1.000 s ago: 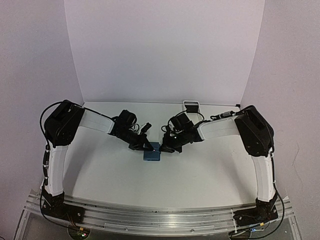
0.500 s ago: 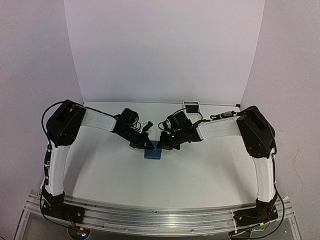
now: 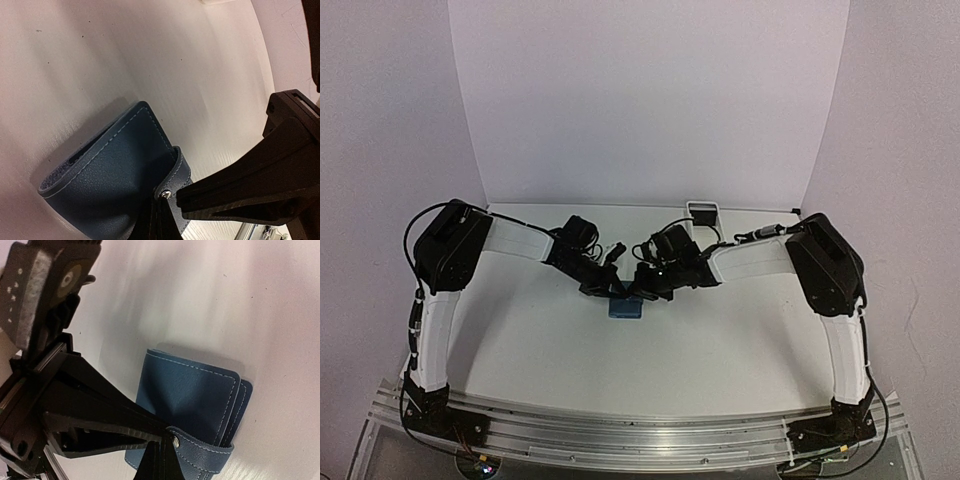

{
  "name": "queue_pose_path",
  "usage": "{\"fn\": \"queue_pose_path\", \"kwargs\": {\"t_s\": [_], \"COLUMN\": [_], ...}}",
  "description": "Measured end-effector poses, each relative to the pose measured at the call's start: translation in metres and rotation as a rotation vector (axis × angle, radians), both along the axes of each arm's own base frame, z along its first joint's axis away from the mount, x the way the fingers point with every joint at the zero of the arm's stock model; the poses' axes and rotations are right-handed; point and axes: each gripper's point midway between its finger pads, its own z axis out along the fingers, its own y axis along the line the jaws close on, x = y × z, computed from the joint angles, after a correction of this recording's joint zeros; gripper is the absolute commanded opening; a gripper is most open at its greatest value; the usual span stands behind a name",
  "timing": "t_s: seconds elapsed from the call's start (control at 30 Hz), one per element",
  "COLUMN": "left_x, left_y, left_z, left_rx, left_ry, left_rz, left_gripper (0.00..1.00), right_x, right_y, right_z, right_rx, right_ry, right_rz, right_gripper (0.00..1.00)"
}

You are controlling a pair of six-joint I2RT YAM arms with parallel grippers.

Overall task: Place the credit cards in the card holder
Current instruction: Close the card holder at the center of the board.

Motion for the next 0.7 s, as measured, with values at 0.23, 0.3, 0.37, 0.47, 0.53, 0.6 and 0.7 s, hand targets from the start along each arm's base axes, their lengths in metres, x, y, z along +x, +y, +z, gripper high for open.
{"fn": "queue_pose_path", "kwargs": {"t_s": [0.23,0.3,0.37,0.47,0.53,0.6,0.7], "left_x": [0.002,0.004,0.004,0.004,0.003,0.002,0.003], "left_y": [0.001,0.001,0.002,0.001,0.001,0.0,-0.001], "left_z": [-0.001,-0.001,-0.002,-0.002,-0.002,-0.003,-0.003], "left_rx": [0.019,0.029,0.036,0.043,0.045,0.049,0.058], "left_ry": [-0.001,-0.001,0.001,0.002,0.005,0.01,0.027], "left_rz": [0.005,0.009,0.011,0.012,0.01,0.008,0.009], "left_gripper": [0.0,0.0,0.0,0.0,0.0,0.0,0.0], "right_x": [0.005,0.006,0.006,0.006,0.006,0.006,0.006], "right_y": [0.003,0.004,0.003,0.003,0.002,0.002,0.001], "right_z": [-0.008,-0.009,-0.009,-0.011,-0.012,-0.013,-0.014], "right_rx": [0.005,0.011,0.015,0.024,0.038,0.054,0.079], "right_ry": [0.007,0.01,0.013,0.021,0.024,0.026,0.037], "right_rz": [-0.012,-0.021,-0.029,-0.042,-0.052,-0.064,-0.085], "right_gripper": [0.0,0.0,0.0,0.0,0.0,0.0,0.0]}}
